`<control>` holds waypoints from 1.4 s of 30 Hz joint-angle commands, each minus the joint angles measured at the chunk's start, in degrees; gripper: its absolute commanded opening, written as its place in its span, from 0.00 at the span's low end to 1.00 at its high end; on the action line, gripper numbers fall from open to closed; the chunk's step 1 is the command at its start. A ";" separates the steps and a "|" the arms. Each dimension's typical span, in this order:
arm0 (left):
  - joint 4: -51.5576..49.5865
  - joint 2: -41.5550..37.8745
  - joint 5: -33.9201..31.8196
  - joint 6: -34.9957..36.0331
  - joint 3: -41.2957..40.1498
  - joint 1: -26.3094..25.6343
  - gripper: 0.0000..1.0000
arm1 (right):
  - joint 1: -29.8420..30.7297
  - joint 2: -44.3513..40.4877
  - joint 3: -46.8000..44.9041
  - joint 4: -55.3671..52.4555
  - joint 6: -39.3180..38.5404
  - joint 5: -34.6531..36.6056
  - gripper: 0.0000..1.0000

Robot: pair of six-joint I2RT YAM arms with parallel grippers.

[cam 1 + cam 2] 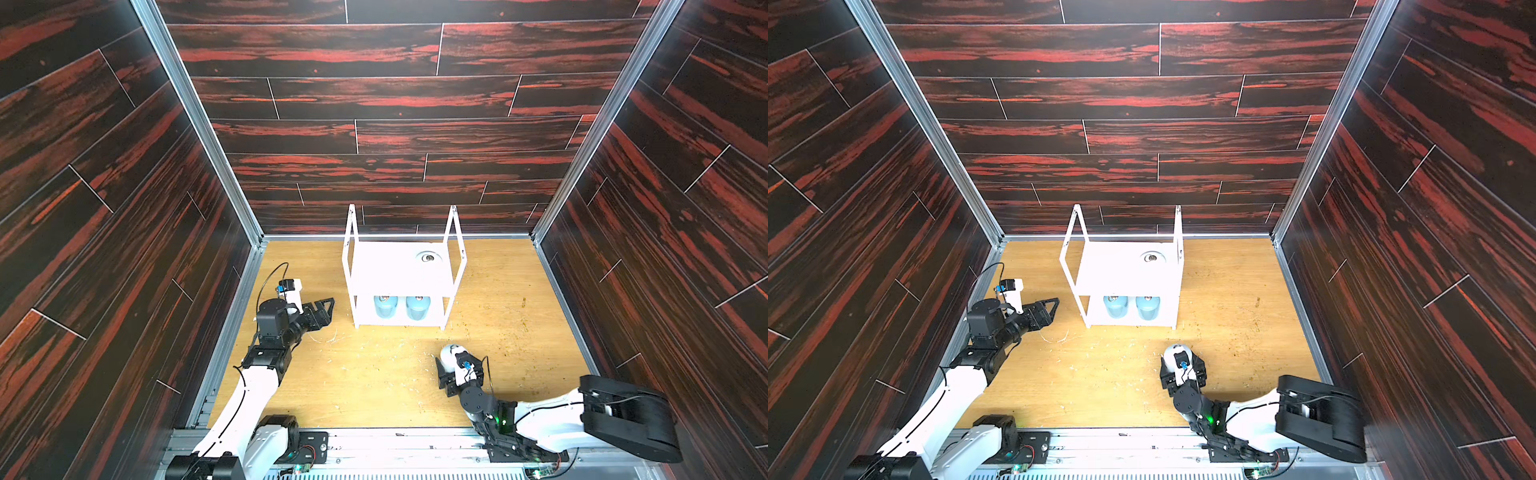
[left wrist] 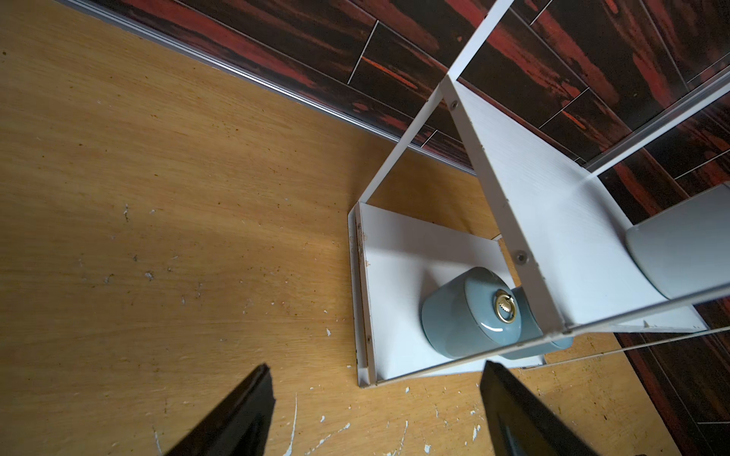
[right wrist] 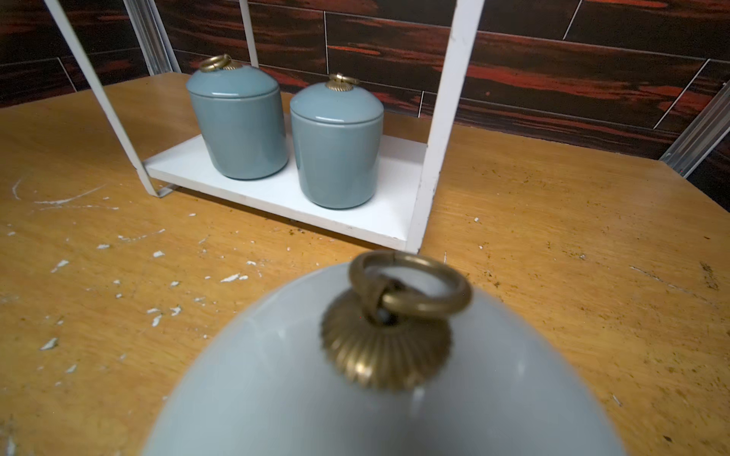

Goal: Remove the tea canisters from the shelf
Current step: Place the tea canister at the center of the board.

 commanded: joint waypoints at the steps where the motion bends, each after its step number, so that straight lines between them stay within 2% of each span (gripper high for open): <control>1: 1.87 0.07 0.71 -0.26 -1.22 0.24 0.86 | 0.23 5.07 -3.18 18.54 -0.95 -0.52 0.60; 8: 1.60 -0.99 0.45 -0.48 -1.68 0.24 0.86 | 0.30 24.83 -7.22 50.14 -7.95 -1.03 0.60; 19: 0.88 -0.23 0.52 0.03 -1.45 0.23 0.86 | 0.28 25.86 -6.17 46.87 -7.26 -0.43 0.61; 22: 1.08 0.40 0.91 -0.06 -1.25 0.23 0.86 | -0.22 28.18 -6.12 46.74 -5.90 -0.34 0.61; 25: 0.91 0.59 1.12 -0.05 -1.07 0.28 0.86 | -0.79 32.04 -6.81 46.30 -0.57 -1.56 0.61; 31: 0.38 0.50 1.05 0.11 -0.93 0.23 0.86 | -0.64 43.59 -6.87 50.15 7.55 -2.50 0.60; 42: -0.06 1.02 0.90 0.73 -0.89 0.21 0.87 | -0.46 46.31 -6.16 50.10 9.02 -2.21 0.64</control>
